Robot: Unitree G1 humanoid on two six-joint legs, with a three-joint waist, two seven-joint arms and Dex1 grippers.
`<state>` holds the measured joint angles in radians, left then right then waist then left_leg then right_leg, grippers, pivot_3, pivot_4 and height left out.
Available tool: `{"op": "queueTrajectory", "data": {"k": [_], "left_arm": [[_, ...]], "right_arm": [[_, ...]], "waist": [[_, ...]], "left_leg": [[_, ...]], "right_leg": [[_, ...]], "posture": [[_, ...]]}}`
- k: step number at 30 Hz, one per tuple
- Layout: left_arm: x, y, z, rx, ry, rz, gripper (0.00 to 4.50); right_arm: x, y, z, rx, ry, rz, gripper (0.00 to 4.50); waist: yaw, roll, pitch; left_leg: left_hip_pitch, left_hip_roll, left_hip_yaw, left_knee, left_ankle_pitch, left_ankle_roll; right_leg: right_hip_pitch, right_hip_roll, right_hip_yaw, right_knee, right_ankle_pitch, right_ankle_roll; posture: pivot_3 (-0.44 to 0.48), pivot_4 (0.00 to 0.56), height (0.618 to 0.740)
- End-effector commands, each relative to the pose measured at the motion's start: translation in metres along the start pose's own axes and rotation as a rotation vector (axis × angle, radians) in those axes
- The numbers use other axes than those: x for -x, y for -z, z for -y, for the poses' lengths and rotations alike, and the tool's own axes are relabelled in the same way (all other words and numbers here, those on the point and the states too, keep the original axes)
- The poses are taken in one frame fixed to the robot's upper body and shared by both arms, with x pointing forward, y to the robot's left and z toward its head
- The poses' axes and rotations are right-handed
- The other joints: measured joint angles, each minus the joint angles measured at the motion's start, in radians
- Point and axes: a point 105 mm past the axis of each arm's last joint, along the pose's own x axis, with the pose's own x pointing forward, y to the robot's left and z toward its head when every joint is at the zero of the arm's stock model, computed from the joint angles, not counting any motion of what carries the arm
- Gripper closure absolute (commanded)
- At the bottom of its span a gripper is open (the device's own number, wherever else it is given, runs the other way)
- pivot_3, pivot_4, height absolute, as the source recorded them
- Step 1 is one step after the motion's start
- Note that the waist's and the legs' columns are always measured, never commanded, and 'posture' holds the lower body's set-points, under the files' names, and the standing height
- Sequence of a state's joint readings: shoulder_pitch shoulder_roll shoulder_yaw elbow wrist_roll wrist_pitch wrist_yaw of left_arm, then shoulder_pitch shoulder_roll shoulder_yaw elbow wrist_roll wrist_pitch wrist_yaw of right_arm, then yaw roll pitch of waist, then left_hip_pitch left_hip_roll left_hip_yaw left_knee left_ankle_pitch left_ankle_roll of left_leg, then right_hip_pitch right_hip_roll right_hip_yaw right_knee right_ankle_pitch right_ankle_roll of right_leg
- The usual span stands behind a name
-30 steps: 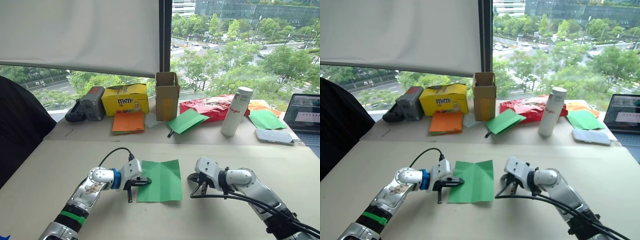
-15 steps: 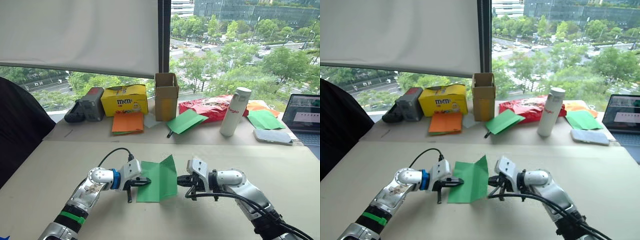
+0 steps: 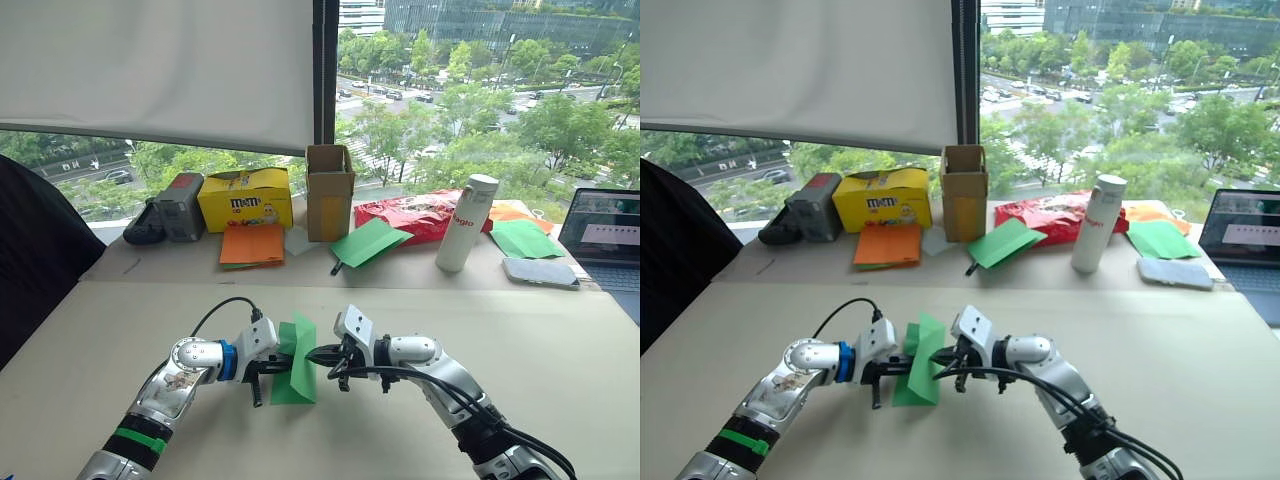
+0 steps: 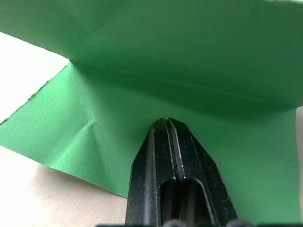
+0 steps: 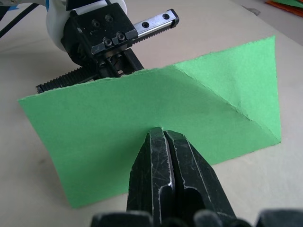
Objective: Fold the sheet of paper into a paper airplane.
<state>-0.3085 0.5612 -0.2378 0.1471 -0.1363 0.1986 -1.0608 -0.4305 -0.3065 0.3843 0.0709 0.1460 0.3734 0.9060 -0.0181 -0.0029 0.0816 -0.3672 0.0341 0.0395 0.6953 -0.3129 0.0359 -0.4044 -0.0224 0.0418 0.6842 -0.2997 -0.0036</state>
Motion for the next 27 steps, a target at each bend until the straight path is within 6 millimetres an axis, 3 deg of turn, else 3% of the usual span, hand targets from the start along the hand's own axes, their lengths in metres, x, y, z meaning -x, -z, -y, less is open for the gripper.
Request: {"op": "queueTrajectory", "data": {"k": [1,7,12,15,21,27], "left_arm": [[0.008,0.022,0.002,0.081,-0.018,-0.066,4.5],[0.029,0.013,-0.009,0.12,-0.088,-0.022,4.5],[0.073,0.005,-0.048,0.111,-0.264,0.048,4.5],[0.082,-0.005,-0.056,0.114,-0.28,0.106,4.5],[0.049,-0.037,-0.034,0.103,-0.107,0.268,4.5],[0.011,-0.022,-0.01,0.046,0.015,0.162,4.5]], "right_arm": [[-0.009,-0.005,0.001,0.038,-0.015,0.02,4.48],[-0.018,0.004,0.001,0.024,-0.035,-0.006,4.48],[-0.019,0.014,0.003,0.007,-0.026,-0.033,4.48],[-0.015,0.018,0.004,-0.006,-0.009,-0.035,4.48],[-0.003,0.024,0.006,-0.023,0.038,-0.041,4.48],[0.006,0.026,0.011,-0.047,0.085,-0.041,4.48]], "waist": [[0.0,0.0,0.0],[-0.003,0.0,0.0],[-0.001,-0.002,0.001],[0.003,-0.003,0.0],[0.011,-0.003,0.0],[0.002,-0.004,0.0]], "left_leg": [[0.0,0.0,0.0,0.0,0.0,0.0],[0.0,0.001,0.0,0.0,0.0,0.0],[0.001,0.001,0.0,0.0,0.0,0.0],[-0.002,0.0,0.0,0.001,0.0,0.0],[-0.004,-0.001,0.001,0.002,0.0,0.0],[-0.005,-0.001,0.001,0.002,0.0,0.0]], "right_leg": [[0.0,0.0,0.0,0.0,0.0,0.0],[-0.001,0.0,0.0,0.002,0.0,0.0],[-0.006,0.0,0.0,0.003,0.0,0.0],[-0.011,-0.002,-0.001,0.006,0.0,0.0],[-0.013,-0.005,-0.001,0.011,0.0,-0.001],[-0.014,-0.003,0.0,0.009,0.0,-0.001]], "posture": [[0.0,0.15,0.656],[0.0,0.15,0.656],[0.0,0.15,0.656],[0.0,0.15,0.656],[0.0,0.15,0.656],[0.0,0.15,0.656]]}}
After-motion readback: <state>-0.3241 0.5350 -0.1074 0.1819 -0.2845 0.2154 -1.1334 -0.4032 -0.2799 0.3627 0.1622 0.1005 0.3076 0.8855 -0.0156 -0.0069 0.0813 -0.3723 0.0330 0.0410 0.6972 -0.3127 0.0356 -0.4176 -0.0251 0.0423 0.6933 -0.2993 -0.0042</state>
